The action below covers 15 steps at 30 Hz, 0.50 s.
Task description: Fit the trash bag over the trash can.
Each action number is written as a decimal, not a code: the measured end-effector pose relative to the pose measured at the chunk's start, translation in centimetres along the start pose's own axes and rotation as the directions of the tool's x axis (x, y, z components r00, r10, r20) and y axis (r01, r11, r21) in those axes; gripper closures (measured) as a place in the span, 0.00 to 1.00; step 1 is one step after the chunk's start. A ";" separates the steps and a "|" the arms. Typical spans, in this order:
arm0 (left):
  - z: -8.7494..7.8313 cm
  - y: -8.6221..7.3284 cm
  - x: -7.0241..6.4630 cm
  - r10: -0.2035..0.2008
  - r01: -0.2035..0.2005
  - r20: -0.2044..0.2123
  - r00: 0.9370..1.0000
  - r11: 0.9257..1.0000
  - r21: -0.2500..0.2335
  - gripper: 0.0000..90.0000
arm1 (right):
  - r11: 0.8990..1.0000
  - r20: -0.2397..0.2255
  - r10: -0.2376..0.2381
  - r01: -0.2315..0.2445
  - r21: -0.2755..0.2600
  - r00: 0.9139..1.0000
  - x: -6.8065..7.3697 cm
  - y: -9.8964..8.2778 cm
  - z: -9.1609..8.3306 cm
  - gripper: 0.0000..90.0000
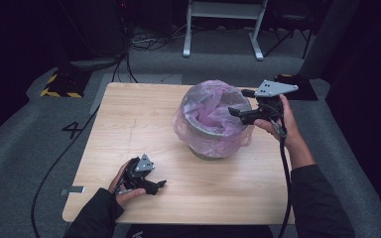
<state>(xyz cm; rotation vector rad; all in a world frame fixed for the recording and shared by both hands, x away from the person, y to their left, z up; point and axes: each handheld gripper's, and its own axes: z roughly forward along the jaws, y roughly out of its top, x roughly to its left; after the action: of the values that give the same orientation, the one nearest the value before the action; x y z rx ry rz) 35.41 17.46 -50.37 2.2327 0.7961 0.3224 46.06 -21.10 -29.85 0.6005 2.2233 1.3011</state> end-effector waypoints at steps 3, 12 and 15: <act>0.0 0.0 0.0 0.000 0.000 -0.002 1.000 1.000 0.000 0.17 | 1.000 -0.009 -0.002 0.002 0.005 1.000 0.0 0.2 0.5 0.22; 0.0 0.0 0.0 -0.001 0.001 -0.003 1.000 1.000 0.000 0.16 | 0.998 0.001 0.056 -0.056 0.016 0.998 -0.8 0.4 2.0 0.20; 0.1 0.0 0.0 0.000 0.000 -0.002 1.000 1.000 0.001 0.16 | 0.997 0.001 0.069 -0.069 0.032 0.998 -0.9 0.3 2.8 0.20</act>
<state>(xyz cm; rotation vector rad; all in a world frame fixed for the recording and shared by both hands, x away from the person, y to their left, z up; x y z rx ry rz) 35.44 17.41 -50.40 2.2334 0.7974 0.3249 48.49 -19.62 -30.55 0.6943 2.2455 1.3019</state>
